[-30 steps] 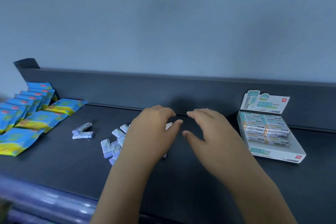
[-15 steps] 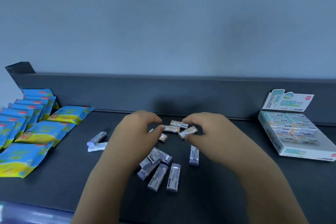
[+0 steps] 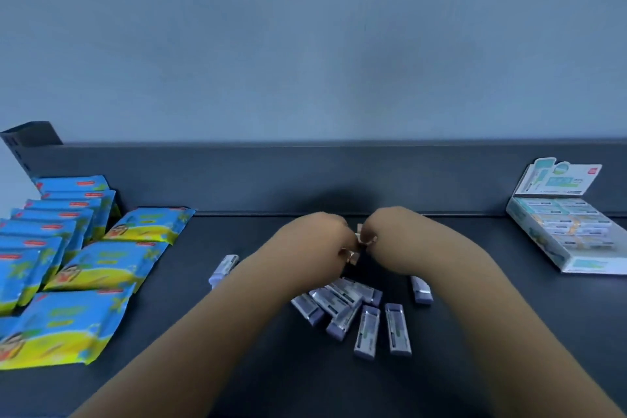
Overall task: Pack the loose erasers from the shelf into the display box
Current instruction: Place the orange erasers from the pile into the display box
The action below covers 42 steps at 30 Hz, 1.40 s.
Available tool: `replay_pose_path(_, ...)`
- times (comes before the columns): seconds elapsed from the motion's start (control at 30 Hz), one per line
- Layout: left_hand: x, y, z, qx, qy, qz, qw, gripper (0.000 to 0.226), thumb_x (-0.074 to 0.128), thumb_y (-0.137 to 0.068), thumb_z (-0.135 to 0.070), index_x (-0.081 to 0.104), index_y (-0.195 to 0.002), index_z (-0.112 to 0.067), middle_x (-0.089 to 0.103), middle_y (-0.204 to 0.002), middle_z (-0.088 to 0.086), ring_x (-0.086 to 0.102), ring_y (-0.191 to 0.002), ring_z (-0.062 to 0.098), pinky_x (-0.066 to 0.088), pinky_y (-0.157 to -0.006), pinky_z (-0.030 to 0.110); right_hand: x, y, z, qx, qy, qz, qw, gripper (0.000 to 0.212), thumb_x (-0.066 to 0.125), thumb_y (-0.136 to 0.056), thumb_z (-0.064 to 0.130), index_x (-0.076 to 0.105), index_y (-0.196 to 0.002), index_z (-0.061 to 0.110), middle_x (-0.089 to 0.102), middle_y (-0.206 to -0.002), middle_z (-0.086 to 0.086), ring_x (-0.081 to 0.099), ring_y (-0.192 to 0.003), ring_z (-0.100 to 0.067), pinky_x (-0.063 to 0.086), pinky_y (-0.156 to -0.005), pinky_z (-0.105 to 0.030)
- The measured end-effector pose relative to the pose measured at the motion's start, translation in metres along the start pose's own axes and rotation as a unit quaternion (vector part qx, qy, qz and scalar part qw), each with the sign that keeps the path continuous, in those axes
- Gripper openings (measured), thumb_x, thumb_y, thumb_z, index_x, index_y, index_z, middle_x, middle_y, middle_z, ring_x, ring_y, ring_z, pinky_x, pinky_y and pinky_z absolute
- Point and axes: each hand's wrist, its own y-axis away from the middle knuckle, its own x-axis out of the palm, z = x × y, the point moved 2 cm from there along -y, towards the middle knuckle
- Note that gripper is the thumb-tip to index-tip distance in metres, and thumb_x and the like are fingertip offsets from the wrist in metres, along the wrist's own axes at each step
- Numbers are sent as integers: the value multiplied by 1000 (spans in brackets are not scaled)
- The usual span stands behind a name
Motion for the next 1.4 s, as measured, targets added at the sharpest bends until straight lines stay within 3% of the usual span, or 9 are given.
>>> replay_pose_path(0.1, 4, -4, 9, -20, -33, 26, 999, 24, 49, -90, -22, 72, -92, -28, 62, -97, 0, 61, -92, 26, 54, -77, 38, 2, -6, 6, 0, 36, -22, 999, 23, 54, -81, 8, 73, -92, 15, 64, -83, -8, 64, -79, -31, 55, -68, -34)
replay_pose_path(0.37, 6, -7, 31, -113, -69, -26, 991, 30, 49, -96, -28, 43, -68, -20, 48, -74, -1, 53, -77, 28, 41, -65, 34, 2, -10, 25, -20, 84, -20, 996, 14, 53, -87, 3, 61, -92, 13, 61, -99, -9, 61, -89, -31, 55, -77, -39)
replay_pose_path(0.47, 3, -7, 40, -112, -104, -47, 987, 24, 51, -97, -31, 55, -77, -18, 53, -86, 2, 52, -99, 28, 44, -74, 36, -1, -7, 26, -36, 73, -17, 997, 49, 51, -88, 1, 61, -131, 24, 61, -119, -10, 62, -108, -32, 54, -82, -39)
replay_pose_path(0.57, 3, -10, 50, -47, -100, -77, 991, 26, 50, -92, -18, 67, -110, -24, 57, -110, -2, 45, -110, 26, 47, -81, 38, -1, -1, 24, -42, 62, -8, 997, 53, 49, -92, 0, 62, -136, 26, 54, -128, -11, 59, -113, -32, 51, -88, -36)
replay_pose_path(0.67, 4, -14, 56, 7, -69, -5, 998, 46, 48, -88, -8, 69, -120, -34, 58, -125, -9, 51, -115, 22, 51, -91, 43, -1, -3, 20, -32, 40, -22, 998, 47, 55, -90, 2, 67, -130, 24, 51, -127, -11, 60, -108, -32, 51, -91, -36)
replay_pose_path(0.87, 8, -14, 64, -16, -69, 65, 995, 54, 54, -84, 0, 69, -125, -31, 52, -128, -4, 56, -118, 21, 50, -95, 39, 6, -9, 19, -23, 30, -36, 999, 32, 57, -88, 9, 72, -116, 13, 69, -115, -11, 64, -106, -33, 56, -91, -42)
replay_pose_path(1.1, 6, -7, 71, -30, -79, 1, 996, 15, 64, -87, -23, 73, -97, -29, 59, -98, -7, 62, -95, 20, 55, -82, 39, 10, -12, 24, -22, 20, -76, 997, 34, 58, -85, 5, 72, -114, 15, 67, -112, -10, 64, -102, -33, 58, -84, -42)
replay_pose_path(1.27, 9, -12, 76, -48, -13, -5, 999, 15, 70, -87, -25, 77, -101, -29, 64, -98, -9, 59, -92, 15, 53, -85, 33, 15, -18, 20, -24, 29, -115, 993, 16, 69, -86, 19, 74, -102, 20, 60, -105, -3, 62, -93, -28, 56, -75, -39)
replay_pose_path(1.4, 12, -16, 84, -55, 28, -7, 998, 7, 76, -84, -27, 79, -89, -30, 56, -81, -19, 58, -87, 12, 53, -84, 31, 15, -24, 22, -45, 41, -130, 990, 11, 70, -87, 27, 73, -94, 20, 60, -99, -1, 60, -90, -25, 46, -65, -33)
